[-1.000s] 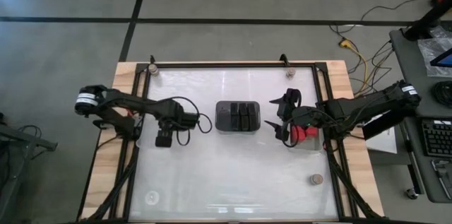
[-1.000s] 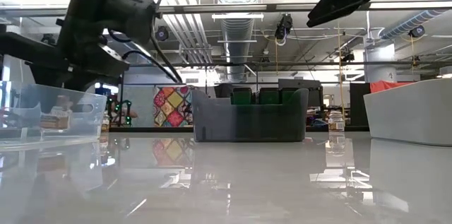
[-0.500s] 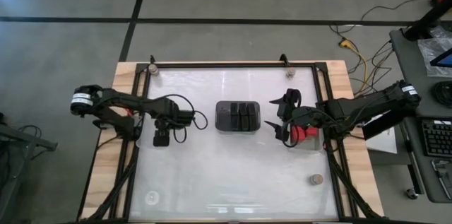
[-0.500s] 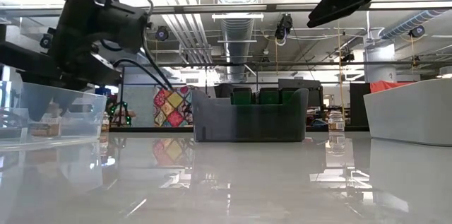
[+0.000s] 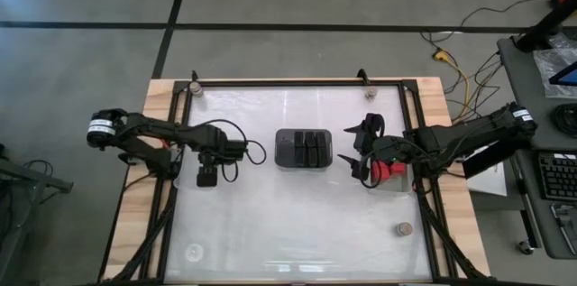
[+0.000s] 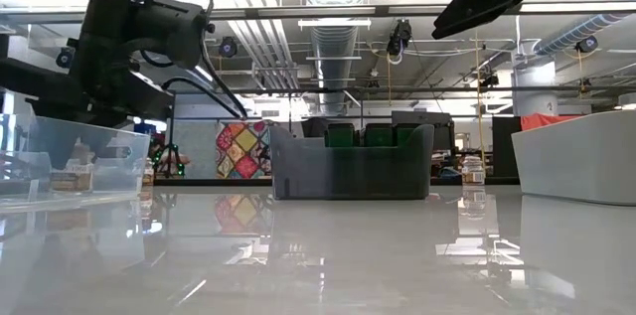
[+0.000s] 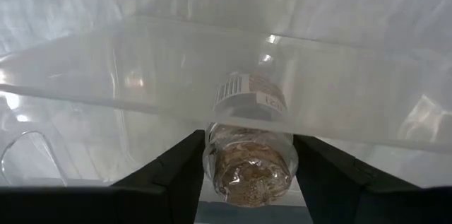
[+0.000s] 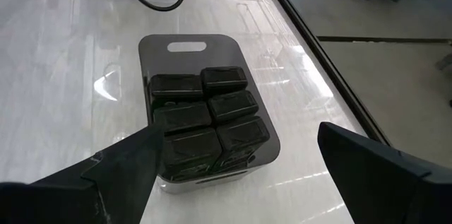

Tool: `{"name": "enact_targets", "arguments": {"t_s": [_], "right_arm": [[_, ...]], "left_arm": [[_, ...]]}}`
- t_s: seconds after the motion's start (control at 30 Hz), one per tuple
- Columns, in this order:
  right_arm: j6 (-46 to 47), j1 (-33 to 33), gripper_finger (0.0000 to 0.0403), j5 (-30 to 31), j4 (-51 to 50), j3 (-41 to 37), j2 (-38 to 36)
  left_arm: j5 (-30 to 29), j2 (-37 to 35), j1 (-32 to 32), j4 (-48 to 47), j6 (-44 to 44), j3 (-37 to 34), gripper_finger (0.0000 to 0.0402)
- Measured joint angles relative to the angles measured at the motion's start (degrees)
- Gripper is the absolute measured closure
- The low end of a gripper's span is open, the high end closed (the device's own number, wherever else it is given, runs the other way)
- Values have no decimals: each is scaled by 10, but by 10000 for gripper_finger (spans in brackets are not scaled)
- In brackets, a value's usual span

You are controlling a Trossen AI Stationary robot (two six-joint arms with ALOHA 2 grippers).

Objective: Sort spices by type
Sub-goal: Put the brown spice bottle into the transparent bin

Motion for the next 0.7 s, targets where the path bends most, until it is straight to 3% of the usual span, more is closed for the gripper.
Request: {"name": "enact_targets", "arguments": {"t_s": [0.3, 0.7], "right_arm": [[4, 0, 37, 0, 0, 0, 0], [31, 0, 37, 0, 0, 0, 0]], "left_arm": [[0, 0, 0, 0, -3, 0, 203], [14, -34, -1, -37, -28, 15, 154]]}}
